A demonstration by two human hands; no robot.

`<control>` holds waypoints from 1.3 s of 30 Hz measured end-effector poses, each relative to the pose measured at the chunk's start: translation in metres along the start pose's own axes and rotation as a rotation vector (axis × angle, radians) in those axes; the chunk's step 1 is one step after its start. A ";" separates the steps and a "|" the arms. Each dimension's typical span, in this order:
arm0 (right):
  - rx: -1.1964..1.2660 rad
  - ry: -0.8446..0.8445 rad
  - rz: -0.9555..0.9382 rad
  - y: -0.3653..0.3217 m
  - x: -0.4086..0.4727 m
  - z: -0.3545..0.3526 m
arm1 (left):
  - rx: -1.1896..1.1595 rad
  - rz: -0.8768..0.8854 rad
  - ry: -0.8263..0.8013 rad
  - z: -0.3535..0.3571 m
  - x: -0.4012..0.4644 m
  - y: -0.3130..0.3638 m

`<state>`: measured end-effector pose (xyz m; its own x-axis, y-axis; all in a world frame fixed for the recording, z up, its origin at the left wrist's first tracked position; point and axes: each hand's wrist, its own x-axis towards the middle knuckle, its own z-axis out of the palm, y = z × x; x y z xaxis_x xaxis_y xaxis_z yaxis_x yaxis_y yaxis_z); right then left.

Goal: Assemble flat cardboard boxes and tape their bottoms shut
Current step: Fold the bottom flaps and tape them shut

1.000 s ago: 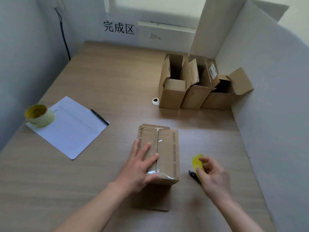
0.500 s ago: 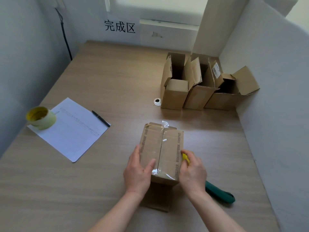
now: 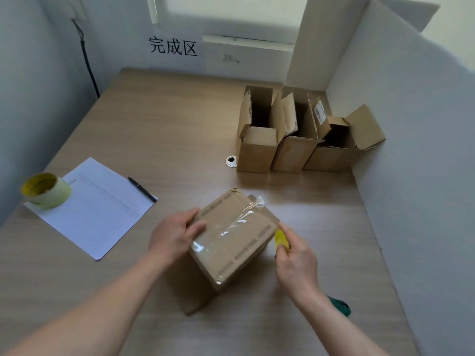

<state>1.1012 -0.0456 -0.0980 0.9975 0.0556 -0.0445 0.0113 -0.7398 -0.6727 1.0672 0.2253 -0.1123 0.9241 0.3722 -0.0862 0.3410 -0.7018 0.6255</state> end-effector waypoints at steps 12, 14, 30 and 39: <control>0.001 0.010 0.088 0.026 0.017 -0.021 | 0.684 0.272 -0.273 0.054 -0.010 0.067; 0.009 0.016 0.096 0.031 0.016 -0.026 | 0.680 0.344 -0.333 0.034 0.011 0.056; 0.170 0.041 0.139 0.033 0.006 -0.031 | 0.506 0.011 0.104 0.061 0.017 0.096; 0.228 0.040 0.126 0.026 0.001 -0.027 | 0.657 0.376 -0.076 0.056 0.017 0.085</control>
<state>1.1045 -0.0831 -0.0959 0.9920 -0.0576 -0.1119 -0.1247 -0.5690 -0.8128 1.1218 0.1382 -0.1041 0.9996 0.0108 -0.0263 0.0117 -0.9993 0.0350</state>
